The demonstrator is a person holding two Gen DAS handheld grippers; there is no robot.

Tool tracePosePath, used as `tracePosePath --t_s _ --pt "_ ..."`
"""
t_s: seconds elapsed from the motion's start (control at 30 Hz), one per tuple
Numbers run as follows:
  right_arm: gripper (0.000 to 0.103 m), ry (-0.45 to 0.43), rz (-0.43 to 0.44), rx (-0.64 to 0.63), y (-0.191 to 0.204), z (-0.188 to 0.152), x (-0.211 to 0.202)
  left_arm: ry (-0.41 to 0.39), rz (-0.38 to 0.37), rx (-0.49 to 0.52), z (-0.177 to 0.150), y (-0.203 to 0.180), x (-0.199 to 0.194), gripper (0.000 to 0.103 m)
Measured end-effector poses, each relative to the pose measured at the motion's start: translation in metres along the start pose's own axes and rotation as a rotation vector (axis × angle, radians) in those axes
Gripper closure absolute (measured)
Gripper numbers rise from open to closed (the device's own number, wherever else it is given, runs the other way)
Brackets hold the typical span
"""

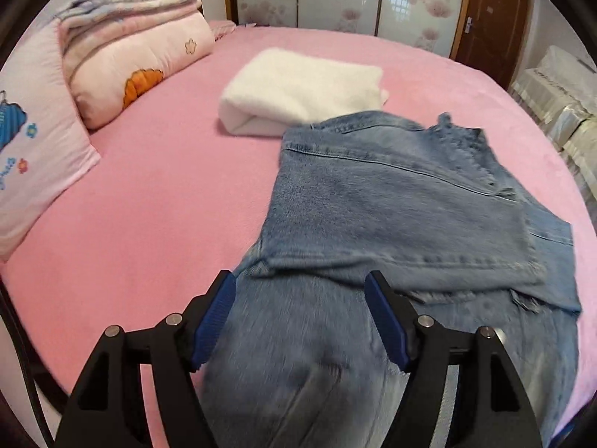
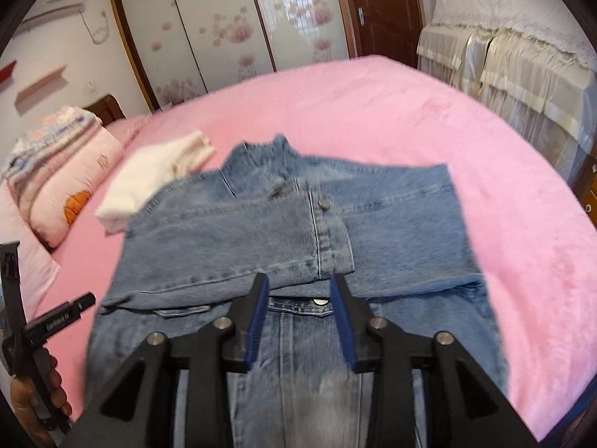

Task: Fold large clothes

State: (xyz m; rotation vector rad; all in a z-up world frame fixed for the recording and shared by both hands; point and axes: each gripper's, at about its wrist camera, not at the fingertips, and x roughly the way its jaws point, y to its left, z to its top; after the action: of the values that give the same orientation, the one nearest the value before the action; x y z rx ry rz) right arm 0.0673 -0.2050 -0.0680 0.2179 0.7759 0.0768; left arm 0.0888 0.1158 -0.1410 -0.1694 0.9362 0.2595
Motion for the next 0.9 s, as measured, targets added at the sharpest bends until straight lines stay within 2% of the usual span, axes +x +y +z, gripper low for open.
tracePosePath --t_s 0.07,0.2,0.4,0.5,0.7,0.83,0.9 --pt "0.054 -0.041 0.001 -0.006 0.002 0.000 -0.025 -0.010 -0.019 -0.006 -0.007 0.003 -0.021 0.033" --pt "0.051 -0.100 0.013 -0.024 0.006 -0.008 -0.066 -0.064 -0.094 -0.017 -0.023 0.009 -0.065 0.033" --pt "0.047 -0.133 0.026 -0.039 0.004 -0.030 -0.106 -0.103 -0.122 0.056 -0.051 0.003 -0.116 0.033" --pt "0.046 -0.129 0.017 -0.043 -0.002 -0.043 -0.117 -0.072 -0.166 0.046 -0.067 0.007 -0.125 0.032" --pt "0.046 -0.100 -0.021 -0.049 -0.011 -0.054 -0.126 0.049 -0.166 0.057 -0.096 0.020 -0.116 0.032" --pt "0.046 -0.089 -0.023 -0.104 -0.014 -0.054 -0.132 0.089 -0.148 0.080 -0.114 0.032 -0.110 0.032" --pt "0.043 -0.070 -0.048 -0.138 -0.018 -0.061 -0.132 0.108 -0.149 0.083 -0.118 0.038 -0.105 0.032"
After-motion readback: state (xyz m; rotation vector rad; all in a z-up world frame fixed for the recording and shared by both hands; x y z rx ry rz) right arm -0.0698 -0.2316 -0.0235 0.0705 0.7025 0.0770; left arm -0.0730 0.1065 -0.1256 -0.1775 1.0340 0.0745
